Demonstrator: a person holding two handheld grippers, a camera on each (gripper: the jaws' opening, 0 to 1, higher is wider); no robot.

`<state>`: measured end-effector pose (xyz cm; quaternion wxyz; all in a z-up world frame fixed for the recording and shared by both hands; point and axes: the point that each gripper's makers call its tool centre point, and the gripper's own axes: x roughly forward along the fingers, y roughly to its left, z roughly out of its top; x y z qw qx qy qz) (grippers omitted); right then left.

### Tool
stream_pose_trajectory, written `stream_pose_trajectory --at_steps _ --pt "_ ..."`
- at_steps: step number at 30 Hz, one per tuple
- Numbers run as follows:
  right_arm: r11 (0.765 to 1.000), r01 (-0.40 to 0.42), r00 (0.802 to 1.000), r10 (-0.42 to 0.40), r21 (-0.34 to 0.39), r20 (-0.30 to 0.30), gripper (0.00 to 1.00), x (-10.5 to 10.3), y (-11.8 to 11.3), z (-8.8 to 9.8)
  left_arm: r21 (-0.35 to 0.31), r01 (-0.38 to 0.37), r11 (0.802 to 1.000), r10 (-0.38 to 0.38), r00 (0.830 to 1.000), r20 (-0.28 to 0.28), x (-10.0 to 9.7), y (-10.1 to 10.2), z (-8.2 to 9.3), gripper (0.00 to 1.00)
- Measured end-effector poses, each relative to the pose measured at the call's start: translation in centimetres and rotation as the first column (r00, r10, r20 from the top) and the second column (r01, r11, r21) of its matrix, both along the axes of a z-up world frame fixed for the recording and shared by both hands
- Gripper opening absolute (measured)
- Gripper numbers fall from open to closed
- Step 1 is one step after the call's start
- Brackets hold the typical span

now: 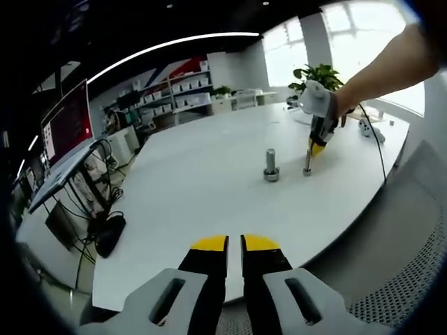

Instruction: Place the washer onto the threaded stud by aligning its center hole with the stud, sliding it down to the base, and recovering from edge contact or off-axis alignment until the washer reaches the visible bottom stop.

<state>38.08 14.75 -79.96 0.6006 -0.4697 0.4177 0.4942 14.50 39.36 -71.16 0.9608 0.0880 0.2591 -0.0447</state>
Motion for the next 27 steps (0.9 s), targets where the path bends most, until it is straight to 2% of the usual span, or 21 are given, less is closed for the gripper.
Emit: stream_pose_trajectory --at_steps 6,8,13,18,20,27 --pt "0.999 0.043 0.998 -0.041 0.027 -0.046 0.07 -0.2 0.2 0.2 -0.001 0.001 1.000 -0.001 1.000 0.003 0.0 0.0 0.0 0.05" --pt "0.997 0.061 0.997 -0.058 0.057 -0.044 0.13 0.0 0.8 0.3 -0.001 0.000 1.000 0.000 1.000 0.003 0.0 0.0 0.0 0.05" --pt "0.989 0.068 0.996 -0.061 0.129 -0.058 0.17 0.1 3.2 1.3 0.001 -0.002 1.000 0.002 1.000 0.000 0.0 0.1 0.0 0.04" --pt "0.981 0.040 0.998 -0.029 0.189 -0.060 0.21 0.2 6.1 2.3 0.003 -0.005 1.000 0.005 1.000 -0.002 0.0 0.1 0.0 0.04" --pt "0.977 0.000 0.997 0.016 0.215 -0.073 0.22 -0.2 7.7 2.5 0.003 -0.007 1.000 0.007 1.000 -0.003 0.0 0.2 0.0 0.04" --pt "0.972 -0.074 0.991 0.097 0.222 -0.092 0.24 -1.4 10.6 2.1 0.003 -0.008 1.000 0.008 1.000 -0.003 0.1 0.2 0.0 0.05"
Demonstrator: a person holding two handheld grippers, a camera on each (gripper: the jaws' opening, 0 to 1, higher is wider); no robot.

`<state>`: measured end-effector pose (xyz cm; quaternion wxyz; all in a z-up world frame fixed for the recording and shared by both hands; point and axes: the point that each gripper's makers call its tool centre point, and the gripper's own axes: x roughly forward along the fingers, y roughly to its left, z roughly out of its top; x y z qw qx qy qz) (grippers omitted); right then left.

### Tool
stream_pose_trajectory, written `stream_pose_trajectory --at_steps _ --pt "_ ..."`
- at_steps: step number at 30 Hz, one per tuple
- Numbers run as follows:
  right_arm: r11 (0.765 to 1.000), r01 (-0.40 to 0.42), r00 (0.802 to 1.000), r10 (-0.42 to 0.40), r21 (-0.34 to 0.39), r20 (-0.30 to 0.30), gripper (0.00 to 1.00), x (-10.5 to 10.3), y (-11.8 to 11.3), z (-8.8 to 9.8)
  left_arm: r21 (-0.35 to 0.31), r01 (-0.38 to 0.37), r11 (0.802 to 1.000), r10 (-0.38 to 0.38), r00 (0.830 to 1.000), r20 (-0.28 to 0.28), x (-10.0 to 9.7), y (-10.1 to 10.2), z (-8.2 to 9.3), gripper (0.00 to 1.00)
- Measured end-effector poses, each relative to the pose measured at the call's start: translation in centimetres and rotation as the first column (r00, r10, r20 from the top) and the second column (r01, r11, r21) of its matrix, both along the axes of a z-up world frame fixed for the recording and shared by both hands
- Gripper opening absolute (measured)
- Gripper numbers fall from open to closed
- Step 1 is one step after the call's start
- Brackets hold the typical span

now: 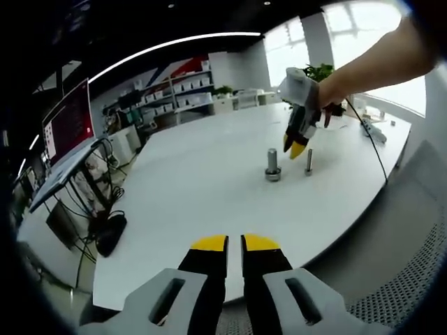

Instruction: Place the washer onto the threaded stud by aligning its center hole with the stud, sliding it down to the base, and recovering from edge contact or off-axis alignment until the washer reaches the visible bottom stop.

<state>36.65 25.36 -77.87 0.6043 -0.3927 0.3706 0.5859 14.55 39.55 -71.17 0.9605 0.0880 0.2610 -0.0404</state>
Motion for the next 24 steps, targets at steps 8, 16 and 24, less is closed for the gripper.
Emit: stream_pose_trajectory --at_steps 8,16,24 --pt "0.998 -0.069 0.997 0.069 -0.005 -0.034 0.23 -1.1 1.6 -0.9 0.001 -0.004 1.000 0.004 1.000 -0.004 0.0 0.1 0.0 0.05" --pt "0.996 -0.091 0.995 0.090 -0.019 -0.047 0.23 -1.3 1.9 -1.5 0.001 -0.004 1.000 0.004 1.000 -0.006 0.0 0.1 -0.2 0.05" --pt "0.993 -0.116 0.993 0.115 -0.031 -0.041 0.21 -1.6 2.4 -1.8 -0.001 -0.001 1.000 0.001 1.000 -0.010 0.0 0.1 -0.4 0.05"
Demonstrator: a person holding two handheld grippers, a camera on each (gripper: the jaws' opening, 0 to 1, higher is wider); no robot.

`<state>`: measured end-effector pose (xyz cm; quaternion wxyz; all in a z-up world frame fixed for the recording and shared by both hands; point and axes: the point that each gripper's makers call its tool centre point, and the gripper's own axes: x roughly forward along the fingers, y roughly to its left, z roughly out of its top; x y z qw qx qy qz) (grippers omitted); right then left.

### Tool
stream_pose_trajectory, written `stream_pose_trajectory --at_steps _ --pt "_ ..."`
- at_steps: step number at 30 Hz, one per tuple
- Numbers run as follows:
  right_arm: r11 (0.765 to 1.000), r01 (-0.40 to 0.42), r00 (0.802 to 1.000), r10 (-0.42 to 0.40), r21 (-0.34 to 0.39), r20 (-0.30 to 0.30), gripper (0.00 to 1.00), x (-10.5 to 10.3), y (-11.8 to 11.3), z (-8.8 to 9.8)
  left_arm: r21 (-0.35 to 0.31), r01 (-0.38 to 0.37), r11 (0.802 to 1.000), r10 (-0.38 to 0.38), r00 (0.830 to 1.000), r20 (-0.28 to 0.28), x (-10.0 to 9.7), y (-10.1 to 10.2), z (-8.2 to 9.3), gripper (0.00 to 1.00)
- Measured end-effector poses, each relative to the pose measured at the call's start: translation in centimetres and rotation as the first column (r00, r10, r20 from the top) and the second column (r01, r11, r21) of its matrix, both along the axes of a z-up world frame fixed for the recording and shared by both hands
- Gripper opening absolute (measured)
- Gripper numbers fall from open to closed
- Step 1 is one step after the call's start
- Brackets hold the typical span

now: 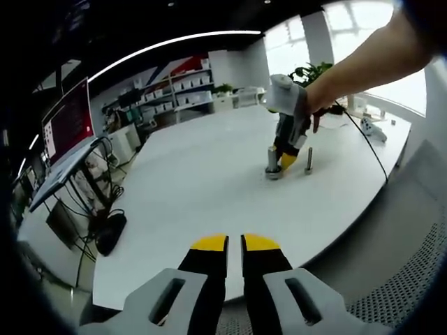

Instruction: Place the washer onto the threaded stud by aligning its center hole with the stud, sliding it down to the base, and recovering from edge contact or off-axis alignment until the washer reaches the visible bottom stop.

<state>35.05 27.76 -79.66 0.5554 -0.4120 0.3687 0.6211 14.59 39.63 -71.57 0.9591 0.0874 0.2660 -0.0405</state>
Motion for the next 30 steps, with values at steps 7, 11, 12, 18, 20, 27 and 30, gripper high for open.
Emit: stream_pose_trajectory --at_steps 7,11,12,18,20,27,30 --pt "1.000 -0.001 1.000 0.001 -0.009 0.008 0.15 0.1 -0.1 -0.1 -0.003 0.002 1.000 -0.002 1.000 -0.004 0.0 0.0 -0.1 0.05" --pt "1.000 0.001 1.000 0.000 -0.017 0.007 0.15 0.4 -0.9 -0.1 -0.008 0.003 1.000 -0.003 1.000 -0.005 0.0 -0.1 -0.2 0.05" --pt "1.000 0.006 1.000 -0.006 -0.021 0.006 0.15 0.4 -1.2 -0.1 -0.009 0.003 1.000 -0.003 1.000 -0.005 0.0 -0.1 -0.2 0.05" --pt "0.998 0.042 0.999 -0.041 -0.045 0.011 0.15 1.2 -3.8 -0.1 -0.011 0.003 1.000 -0.003 1.000 -0.002 0.0 -0.1 -0.1 0.05" --pt "0.997 0.055 0.998 -0.055 -0.047 0.009 0.15 1.2 -4.7 -0.2 -0.011 0.002 1.000 -0.002 1.000 0.002 0.0 -0.1 -0.1 0.05" --pt "0.993 0.113 0.994 -0.113 -0.035 0.010 0.15 0.5 -7.8 -0.2 -0.011 0.000 1.000 0.000 1.000 0.002 0.0 -0.1 0.1 0.05" --pt "0.991 0.133 0.991 -0.133 -0.033 0.008 0.15 -0.2 -9.0 -0.1 -0.012 0.000 1.000 0.000 1.000 0.003 0.0 -0.1 0.1 0.05"
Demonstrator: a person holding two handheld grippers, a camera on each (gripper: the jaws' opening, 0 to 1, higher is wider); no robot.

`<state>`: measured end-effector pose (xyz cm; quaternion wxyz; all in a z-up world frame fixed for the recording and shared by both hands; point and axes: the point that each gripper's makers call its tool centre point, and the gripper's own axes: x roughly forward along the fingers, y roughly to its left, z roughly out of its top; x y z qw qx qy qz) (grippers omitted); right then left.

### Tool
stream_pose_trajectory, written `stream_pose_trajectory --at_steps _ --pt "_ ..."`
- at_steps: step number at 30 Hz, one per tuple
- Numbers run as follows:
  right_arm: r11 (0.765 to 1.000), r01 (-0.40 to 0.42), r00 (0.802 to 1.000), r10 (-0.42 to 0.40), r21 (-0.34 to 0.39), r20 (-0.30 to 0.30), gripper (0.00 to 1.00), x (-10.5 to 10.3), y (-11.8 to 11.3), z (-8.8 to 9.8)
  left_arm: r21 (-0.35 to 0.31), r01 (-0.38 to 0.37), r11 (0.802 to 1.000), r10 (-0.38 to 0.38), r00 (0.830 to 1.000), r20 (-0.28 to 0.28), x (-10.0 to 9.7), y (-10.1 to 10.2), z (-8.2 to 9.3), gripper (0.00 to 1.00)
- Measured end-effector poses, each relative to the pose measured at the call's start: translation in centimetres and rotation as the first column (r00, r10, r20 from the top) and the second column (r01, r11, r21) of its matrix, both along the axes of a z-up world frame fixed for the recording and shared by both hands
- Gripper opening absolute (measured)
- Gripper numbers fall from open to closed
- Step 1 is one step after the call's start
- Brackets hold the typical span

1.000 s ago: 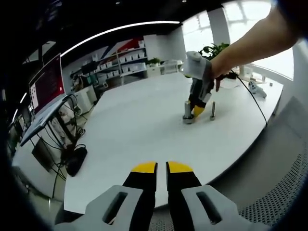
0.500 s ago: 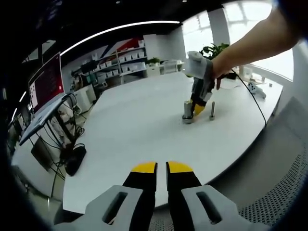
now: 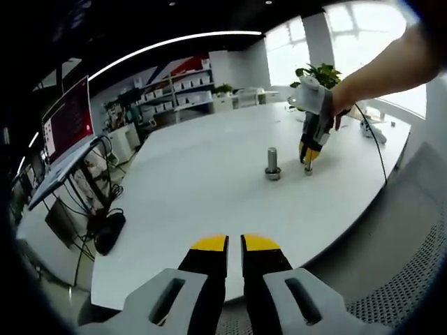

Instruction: Place the washer onto the threaded stud by aligning its center hole with the stud, sliding it down to the base, and recovering from edge contact or off-axis alignment until the washer reaches the visible bottom stop.

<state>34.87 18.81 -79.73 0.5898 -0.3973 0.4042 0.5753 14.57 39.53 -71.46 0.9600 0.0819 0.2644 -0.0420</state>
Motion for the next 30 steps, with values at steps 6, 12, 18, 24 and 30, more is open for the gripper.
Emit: stream_pose_trajectory --at_steps 6,12,18,24,30 --pt "0.999 -0.013 1.000 0.013 -0.031 0.002 0.15 -2.6 -2.0 -0.1 -0.001 -0.002 1.000 0.002 1.000 0.001 0.0 0.0 0.1 0.05" --pt "0.998 -0.025 1.000 0.025 -0.062 0.005 0.15 -5.2 -3.4 -0.1 -0.002 -0.002 1.000 0.002 1.000 0.005 0.0 0.0 0.2 0.05" --pt "0.994 -0.042 0.999 0.044 -0.099 0.017 0.15 -7.5 -4.2 -0.1 -0.002 -0.002 1.000 0.002 1.000 0.008 0.0 0.0 0.2 0.05" --pt "0.996 0.013 1.000 -0.011 -0.085 0.027 0.15 -9.3 -4.5 -0.1 0.001 0.000 1.000 0.000 1.000 0.005 0.0 0.0 0.2 0.05" --pt "0.996 0.018 0.999 -0.014 -0.090 0.048 0.15 -11.6 -4.2 -0.2 0.001 -0.001 1.000 0.001 1.000 0.004 0.0 0.0 0.1 0.05"
